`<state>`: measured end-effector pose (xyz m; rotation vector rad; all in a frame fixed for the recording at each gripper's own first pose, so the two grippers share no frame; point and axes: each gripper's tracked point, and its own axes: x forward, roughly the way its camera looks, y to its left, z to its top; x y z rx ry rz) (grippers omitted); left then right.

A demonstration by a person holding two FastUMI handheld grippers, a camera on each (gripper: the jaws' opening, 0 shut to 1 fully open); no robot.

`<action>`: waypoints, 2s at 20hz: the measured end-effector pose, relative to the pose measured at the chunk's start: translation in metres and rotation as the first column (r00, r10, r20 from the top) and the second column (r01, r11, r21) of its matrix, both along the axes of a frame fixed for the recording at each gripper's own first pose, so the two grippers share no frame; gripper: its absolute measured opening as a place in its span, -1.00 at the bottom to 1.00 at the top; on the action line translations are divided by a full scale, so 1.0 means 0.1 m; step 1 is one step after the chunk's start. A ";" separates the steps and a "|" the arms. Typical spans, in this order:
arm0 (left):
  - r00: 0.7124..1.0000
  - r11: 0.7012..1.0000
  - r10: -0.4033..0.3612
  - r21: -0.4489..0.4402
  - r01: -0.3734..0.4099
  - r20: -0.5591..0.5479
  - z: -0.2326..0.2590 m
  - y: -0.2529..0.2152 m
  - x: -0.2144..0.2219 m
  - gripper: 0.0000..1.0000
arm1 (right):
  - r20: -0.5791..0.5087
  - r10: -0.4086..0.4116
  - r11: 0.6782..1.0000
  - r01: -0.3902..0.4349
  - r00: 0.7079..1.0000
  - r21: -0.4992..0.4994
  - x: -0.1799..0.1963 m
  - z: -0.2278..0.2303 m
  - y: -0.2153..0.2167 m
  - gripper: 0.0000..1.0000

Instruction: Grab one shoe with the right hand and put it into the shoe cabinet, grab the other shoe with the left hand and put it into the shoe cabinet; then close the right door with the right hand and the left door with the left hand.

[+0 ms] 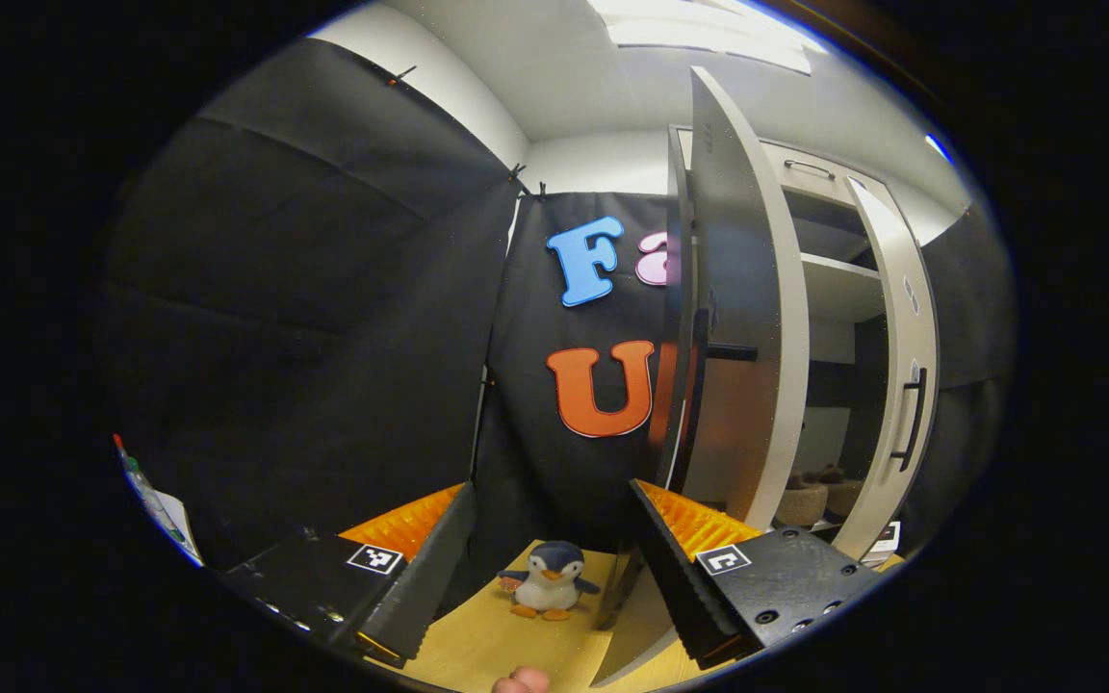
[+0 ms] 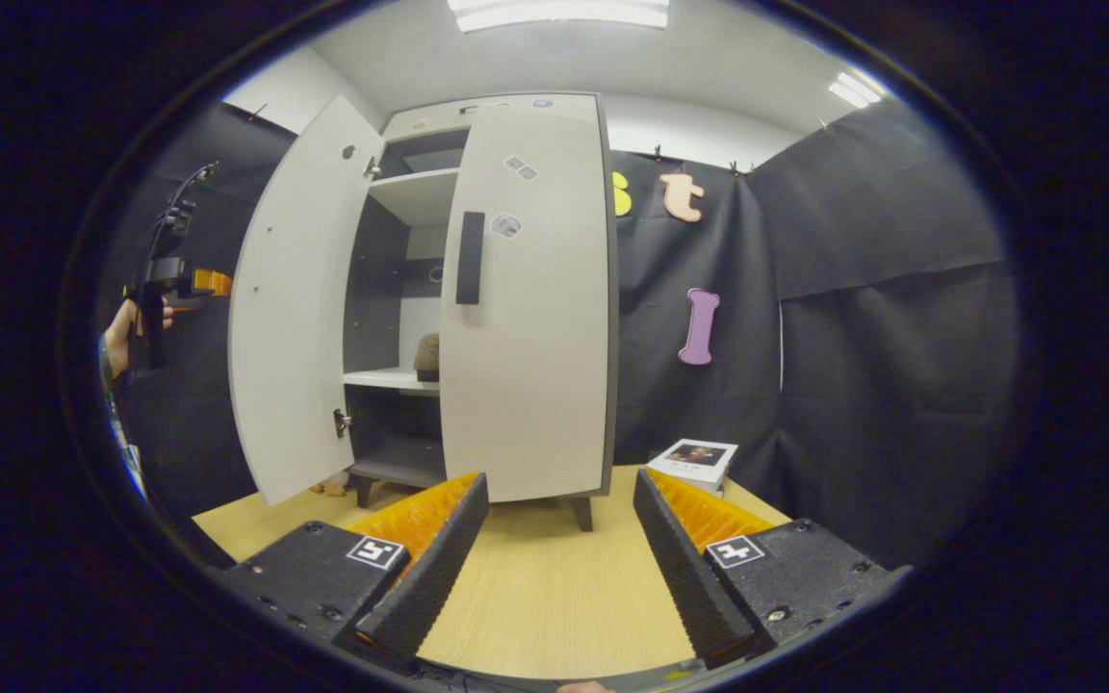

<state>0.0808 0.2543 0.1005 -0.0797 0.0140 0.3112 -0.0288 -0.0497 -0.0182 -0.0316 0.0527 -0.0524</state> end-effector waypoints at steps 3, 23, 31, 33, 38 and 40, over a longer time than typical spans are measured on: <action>1.000 0.999 0.002 -0.037 -0.002 0.010 0.03 -0.01 0.01 0.88 | 0.002 -0.011 1.000 0.011 1.000 0.004 0.01 0.01 -0.04 0.98; 0.969 0.969 -0.246 0.000 0.246 0.003 0.02 -1.30 0.22 0.88 | 0.004 -0.092 0.995 0.092 0.996 0.025 -0.02 0.03 -0.53 0.98; 0.960 0.960 -0.279 -0.004 0.279 -0.015 -0.09 -1.61 0.40 0.99 | 0.008 -0.135 0.990 0.135 0.991 0.042 -0.10 0.04 -0.68 0.98; 0.962 0.962 -0.274 -0.014 0.274 -0.006 -0.08 -1.62 0.36 0.99 | -0.001 -0.140 0.989 0.140 0.990 0.044 -0.11 0.01 -0.70 0.98; 0.953 0.955 -0.295 -0.015 0.297 0.062 0.03 -1.77 0.06 0.99 | -0.016 -0.123 0.991 0.123 0.992 0.048 -0.06 -0.02 -0.62 0.97; 0.952 0.953 -0.301 -0.016 0.302 0.053 -0.01 -1.86 -0.12 0.89 | -0.019 -0.109 0.993 0.109 0.994 0.049 -0.04 -0.02 -0.56 0.98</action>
